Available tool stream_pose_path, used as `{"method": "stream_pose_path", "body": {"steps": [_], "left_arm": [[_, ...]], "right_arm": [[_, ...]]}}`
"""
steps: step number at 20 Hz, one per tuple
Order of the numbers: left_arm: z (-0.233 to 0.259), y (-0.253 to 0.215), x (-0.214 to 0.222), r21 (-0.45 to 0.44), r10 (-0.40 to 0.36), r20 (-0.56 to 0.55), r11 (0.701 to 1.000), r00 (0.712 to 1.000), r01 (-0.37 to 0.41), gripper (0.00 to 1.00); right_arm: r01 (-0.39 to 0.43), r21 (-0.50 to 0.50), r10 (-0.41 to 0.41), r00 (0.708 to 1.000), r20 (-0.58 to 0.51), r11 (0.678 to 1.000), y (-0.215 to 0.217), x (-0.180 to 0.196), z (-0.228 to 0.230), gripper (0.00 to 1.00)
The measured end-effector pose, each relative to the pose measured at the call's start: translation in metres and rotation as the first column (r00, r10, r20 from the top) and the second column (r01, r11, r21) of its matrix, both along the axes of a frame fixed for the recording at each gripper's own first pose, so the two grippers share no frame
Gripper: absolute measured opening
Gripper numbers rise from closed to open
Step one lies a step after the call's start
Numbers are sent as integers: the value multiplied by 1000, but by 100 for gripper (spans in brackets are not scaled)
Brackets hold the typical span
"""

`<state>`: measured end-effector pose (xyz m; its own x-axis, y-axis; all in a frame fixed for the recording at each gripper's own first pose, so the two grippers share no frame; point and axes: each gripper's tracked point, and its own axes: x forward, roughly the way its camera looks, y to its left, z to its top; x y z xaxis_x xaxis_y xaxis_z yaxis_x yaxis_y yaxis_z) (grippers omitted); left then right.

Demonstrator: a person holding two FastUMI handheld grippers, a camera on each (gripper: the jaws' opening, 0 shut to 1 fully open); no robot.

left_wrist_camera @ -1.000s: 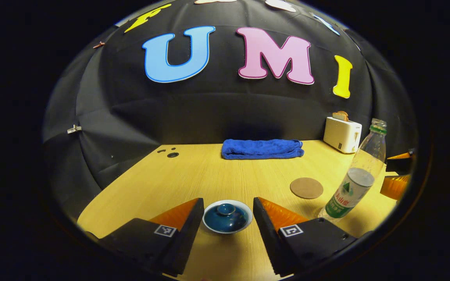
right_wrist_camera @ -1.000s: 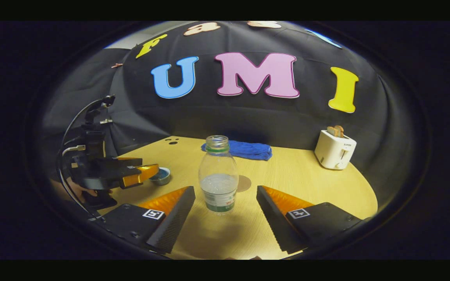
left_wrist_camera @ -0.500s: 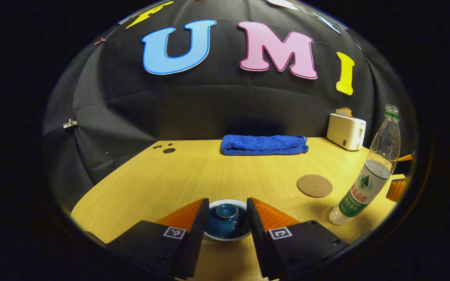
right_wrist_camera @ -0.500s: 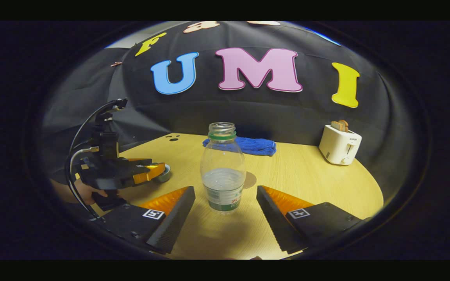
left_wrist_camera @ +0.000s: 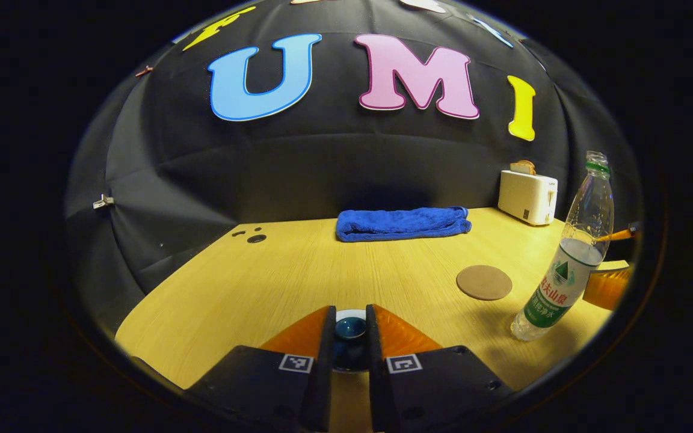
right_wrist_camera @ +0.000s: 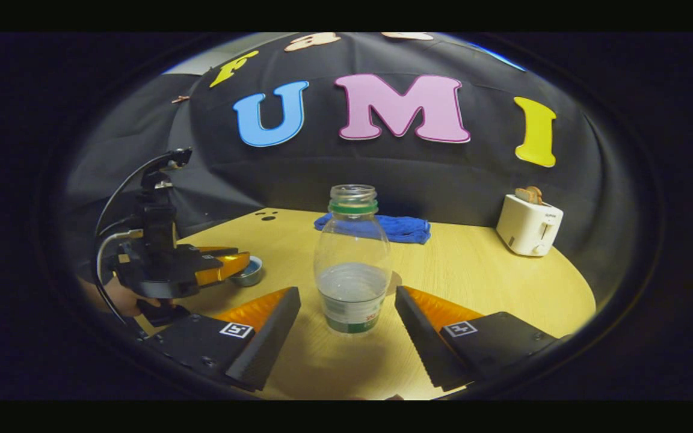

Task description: Open the teacup lid with one hand, grasp the water bottle and pour water into the teacup with the other hand; after pouring, place the water bottle on the coaster and then close the teacup lid.

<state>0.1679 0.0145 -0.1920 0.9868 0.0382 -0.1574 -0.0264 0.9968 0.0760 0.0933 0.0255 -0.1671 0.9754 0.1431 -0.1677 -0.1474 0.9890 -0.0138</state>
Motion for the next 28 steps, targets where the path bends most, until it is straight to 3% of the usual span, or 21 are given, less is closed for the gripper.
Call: {"method": "stream_pose_path", "body": {"steps": [4,5,11,12,16,17,18,19,20,21,22,26,28], "left_arm": [[8,-2,-1,4,-6,22,1000,1000,6,24],[12,-3,-2,2,-9,26,1000,1000,9,27],[31,-3,-16,-3,-21,56,1000,998,21,27],[32,-3,-19,-2,-23,58,1000,998,23,24],[29,4,-27,-13,-15,46,1000,999,15,28],[28,7,-29,-16,-12,42,1000,999,13,31],[25,10,-31,-18,-7,39,1000,999,8,27],[24,11,-32,-23,-5,37,1000,999,6,27],[23,14,-34,-26,0,38,1000,999,1,27],[22,18,-36,-27,6,36,1000,999,-5,27],[21,21,-38,-29,14,36,999,999,-13,24],[20,34,-52,-70,53,38,996,998,-50,27],[18,41,-56,-85,65,31,994,997,-63,24]], "right_arm": [[23,5,-23,1000,11,1000,0,8,-1,99],[29,11,-29,999,14,1000,0,10,-1,98],[63,28,-64,997,33,998,1,28,-2,98],[69,32,-70,997,33,997,1,31,-3,98],[73,33,-74,996,43,997,4,42,-7,98],[76,36,-78,996,52,996,4,43,-7,97],[80,40,-83,995,60,996,4,46,-5,95],[82,43,-85,994,64,996,4,48,-5,86],[82,45,-85,994,67,996,2,48,-4,89],[78,44,-81,994,69,996,3,50,-4,81],[73,37,-75,995,67,997,4,51,-3,81],[59,-69,-54,996,72,996,2,53,7,75],[42,-139,-30,995,93,989,3,57,17,75]]}}
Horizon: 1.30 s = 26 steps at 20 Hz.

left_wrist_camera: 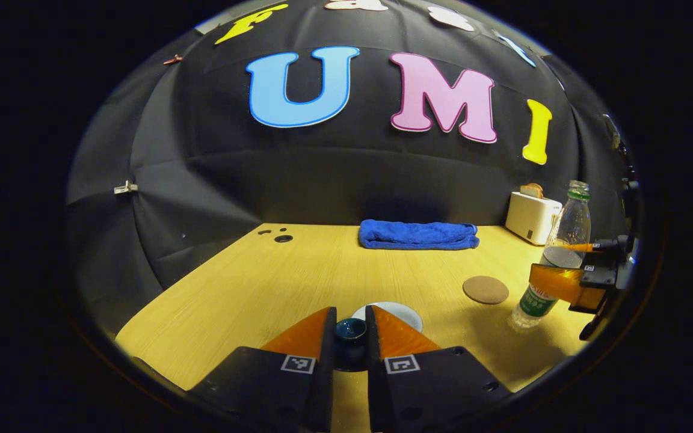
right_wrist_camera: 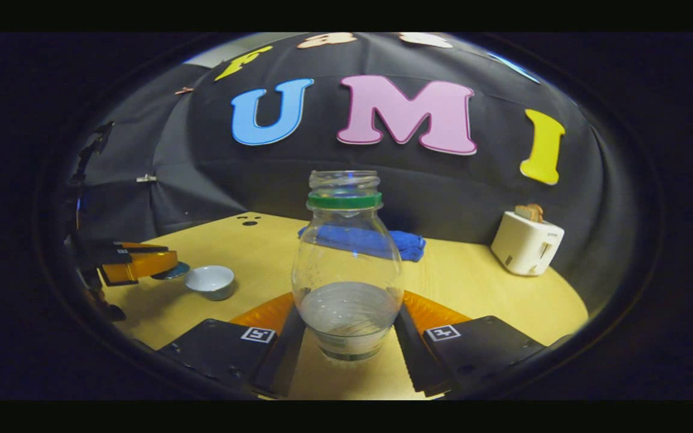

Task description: Open the teacup lid with one hand, grasp the water bottle and pour water into the teacup with the other hand; after pouring, place the water bottle on the coaster and then close the teacup lid.

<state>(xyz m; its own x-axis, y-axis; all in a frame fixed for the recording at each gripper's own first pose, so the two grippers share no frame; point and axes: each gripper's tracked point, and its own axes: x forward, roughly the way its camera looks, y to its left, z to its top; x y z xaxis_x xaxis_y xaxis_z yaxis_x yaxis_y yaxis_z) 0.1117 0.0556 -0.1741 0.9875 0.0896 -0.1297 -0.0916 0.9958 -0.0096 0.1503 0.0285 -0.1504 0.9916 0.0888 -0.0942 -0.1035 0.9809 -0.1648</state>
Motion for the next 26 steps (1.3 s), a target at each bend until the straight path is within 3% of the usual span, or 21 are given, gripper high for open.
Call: {"method": "stream_pose_path", "body": {"steps": [4,7,10,12,13,15,17,21,25,26], "left_arm": [[4,17,-13,-18,29,10,999,1000,-29,27],[13,32,-23,-17,51,29,999,998,-51,24],[15,45,-31,-14,68,44,998,997,-67,30],[12,52,-35,-22,76,38,997,996,-75,27],[9,55,-38,-29,79,32,997,996,-78,31],[2,61,-42,-41,86,18,996,996,-85,28],[-1,67,-47,-55,89,14,995,996,-88,24],[-10,79,-50,-74,94,1,993,996,-94,28],[-14,90,-51,-88,104,-1,991,995,-104,28],[-15,92,-51,-89,105,-1,991,994,-104,28]], "right_arm": [[-19,-167,25,999,34,986,-1,15,19,75],[-30,-317,51,997,58,948,0,27,29,75],[-42,-490,98,991,89,871,6,41,34,75],[-33,-578,121,986,115,816,10,49,40,80],[-32,-610,138,982,127,791,16,54,42,75],[-41,-678,184,973,140,734,30,63,39,75],[-63,-725,226,965,130,686,44,69,30,75],[-102,-816,321,941,106,569,67,79,15,75],[-117,-854,352,932,82,508,69,87,8,75],[-112,-865,360,929,83,489,71,87,9,79]]}}
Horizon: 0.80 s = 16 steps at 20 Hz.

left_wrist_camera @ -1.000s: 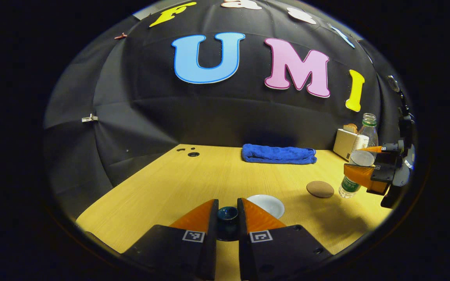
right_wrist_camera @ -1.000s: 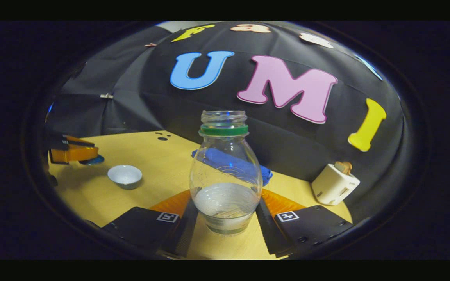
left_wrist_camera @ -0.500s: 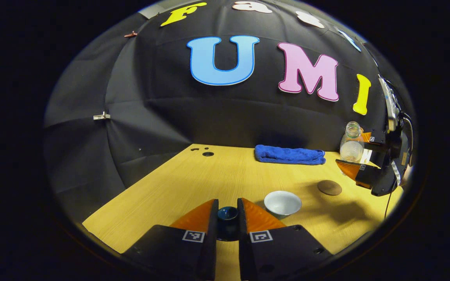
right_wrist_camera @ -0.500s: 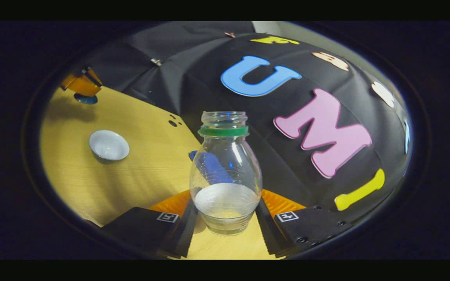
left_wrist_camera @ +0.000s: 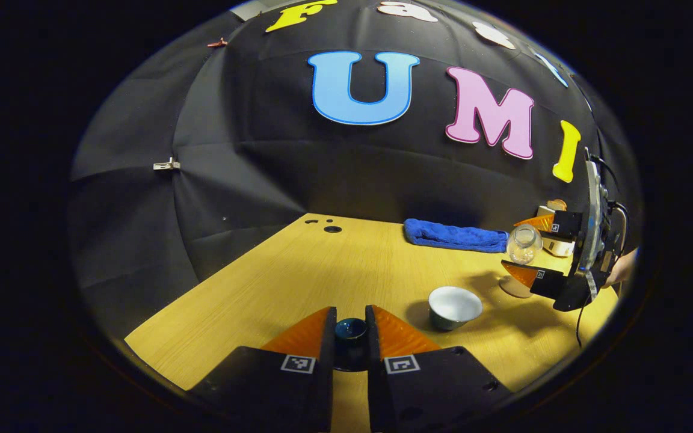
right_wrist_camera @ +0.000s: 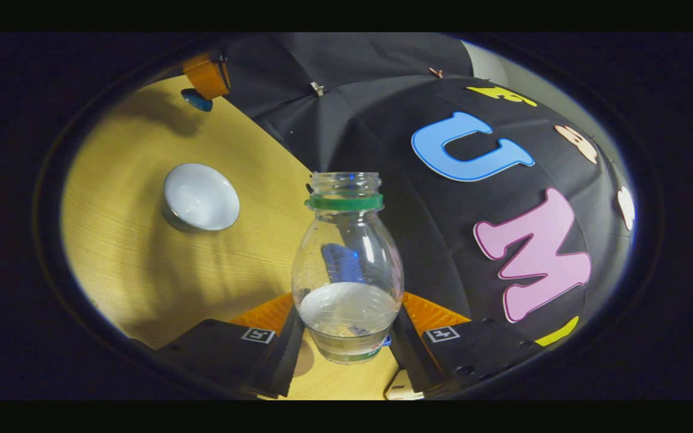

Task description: Open the teacup lid with one hand, grasp the water bottle and pour water into the teacup with the other hand; after pouring, place the water bottle on the coaster and then close the teacup lid.

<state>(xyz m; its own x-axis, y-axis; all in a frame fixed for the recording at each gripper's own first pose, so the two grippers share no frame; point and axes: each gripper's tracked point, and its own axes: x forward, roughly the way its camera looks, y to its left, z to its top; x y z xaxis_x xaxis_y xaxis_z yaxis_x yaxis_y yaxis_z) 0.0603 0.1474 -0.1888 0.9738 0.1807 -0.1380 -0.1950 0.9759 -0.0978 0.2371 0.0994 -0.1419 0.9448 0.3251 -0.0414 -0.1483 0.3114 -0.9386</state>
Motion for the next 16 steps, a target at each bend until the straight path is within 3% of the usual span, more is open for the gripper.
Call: {"method": "stream_pose_path", "body": {"steps": [4,5,12,13,14,16], "left_arm": [[-2,6,2,-2,6,-7,1000,1000,-6,28],[0,7,3,-4,7,-3,1000,1000,-7,27],[-8,12,7,2,15,-20,1000,1000,-15,24],[-9,13,6,-6,21,-19,1000,1000,-21,28],[-9,13,5,-20,26,-16,999,1000,-27,27],[-11,9,5,-48,21,-16,999,1000,-22,27]], "right_arm": [[-52,-116,60,996,61,992,13,-4,4,70],[-62,-138,72,995,70,988,14,-5,5,75],[-108,-282,144,983,111,953,23,-15,10,75],[-117,-301,155,982,106,946,24,-15,11,75],[-125,-315,165,981,105,941,26,-17,12,79],[-131,-336,176,978,109,933,27,-13,10,75]]}}
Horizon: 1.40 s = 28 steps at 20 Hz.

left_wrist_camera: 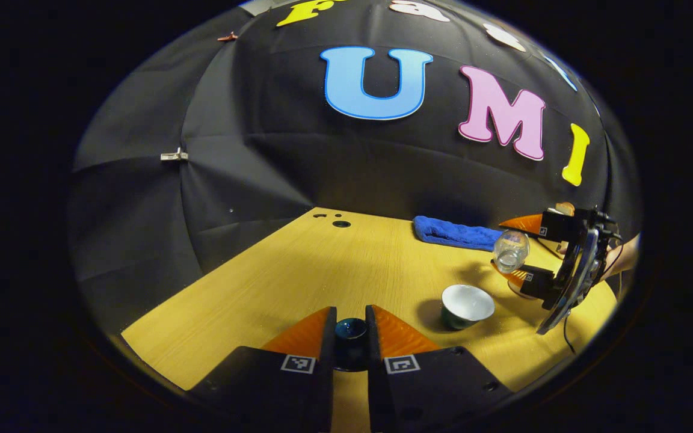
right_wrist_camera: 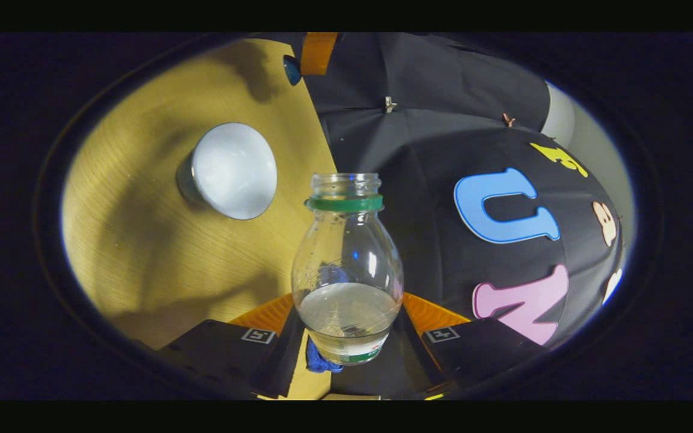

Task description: Open the teacup lid with one hand, grasp the water bottle and pour water into the teacup with the other hand; after pouring, place the water bottle on the coaster and then close the teacup lid.

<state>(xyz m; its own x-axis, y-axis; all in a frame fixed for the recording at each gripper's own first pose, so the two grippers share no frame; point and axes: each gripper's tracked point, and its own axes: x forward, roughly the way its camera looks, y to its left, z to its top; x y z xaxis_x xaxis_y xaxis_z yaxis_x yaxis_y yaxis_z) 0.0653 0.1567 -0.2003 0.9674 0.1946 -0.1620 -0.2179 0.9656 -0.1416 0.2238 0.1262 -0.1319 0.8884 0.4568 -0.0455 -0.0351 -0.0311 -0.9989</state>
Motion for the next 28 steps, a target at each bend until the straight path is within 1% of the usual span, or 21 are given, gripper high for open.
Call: {"method": "stream_pose_path", "body": {"steps": [1,2,5,6,7,8,10,11,12,13,14,15,22,23,24,27,28], "left_arm": [[0,-2,0,-3,-4,-3,1000,1000,4,24],[-3,-2,0,2,-7,-5,1000,1000,7,27],[-4,-2,-1,15,-15,-10,1000,1000,15,28],[-5,-1,-2,13,-18,-11,1000,1000,18,27],[-5,-1,-2,9,-20,-11,1000,1000,20,24],[-6,-2,-2,6,-22,-11,1000,1000,22,28],[-9,-2,-2,10,-28,-14,1000,1000,28,27],[-11,-2,-2,17,-29,-22,999,999,30,24],[-14,0,-1,23,-29,-29,999,999,29,28],[-16,1,-1,16,-30,-32,999,999,30,24],[-16,1,-1,5,-29,-31,1000,999,29,24],[-17,2,-2,-6,-27,-29,1000,999,27,27],[-18,6,-2,-14,-20,-27,1000,999,19,27],[-19,6,-3,-13,-19,-28,1000,999,19,27],[-18,6,-3,-13,-20,-28,1000,999,20,27],[-20,5,-5,-11,-23,-32,1000,999,23,28],[-21,4,-5,-12,-24,-33,1000,999,23,27]], "right_arm": [[2,-4,-1,1000,2,1000,-1,4,-1,75],[3,-6,-3,1000,2,1000,-2,4,-2,75],[2,-50,0,999,36,999,0,2,-5,75],[2,-65,1,999,38,998,0,2,-8,74],[0,-78,3,999,32,997,1,4,-11,75],[3,-95,0,1000,28,995,1,6,-12,74],[3,-127,3,999,49,992,5,11,-10,75],[2,-139,6,998,60,990,5,9,-11,74],[1,-146,9,998,68,989,7,10,-11,74],[-2,-155,15,997,79,988,7,10,-10,74],[-8,-169,25,995,95,986,10,10,-7,79],[-13,-186,33,994,107,983,11,10,-5,74],[-44,-251,79,988,131,967,19,8,-8,75],[-46,-264,86,986,140,963,20,7,-7,70],[-45,-278,90,985,151,959,21,7,-6,74],[-31,-286,80,984,162,958,19,13,-5,75],[-30,-288,81,983,167,957,19,13,-2,78]]}}
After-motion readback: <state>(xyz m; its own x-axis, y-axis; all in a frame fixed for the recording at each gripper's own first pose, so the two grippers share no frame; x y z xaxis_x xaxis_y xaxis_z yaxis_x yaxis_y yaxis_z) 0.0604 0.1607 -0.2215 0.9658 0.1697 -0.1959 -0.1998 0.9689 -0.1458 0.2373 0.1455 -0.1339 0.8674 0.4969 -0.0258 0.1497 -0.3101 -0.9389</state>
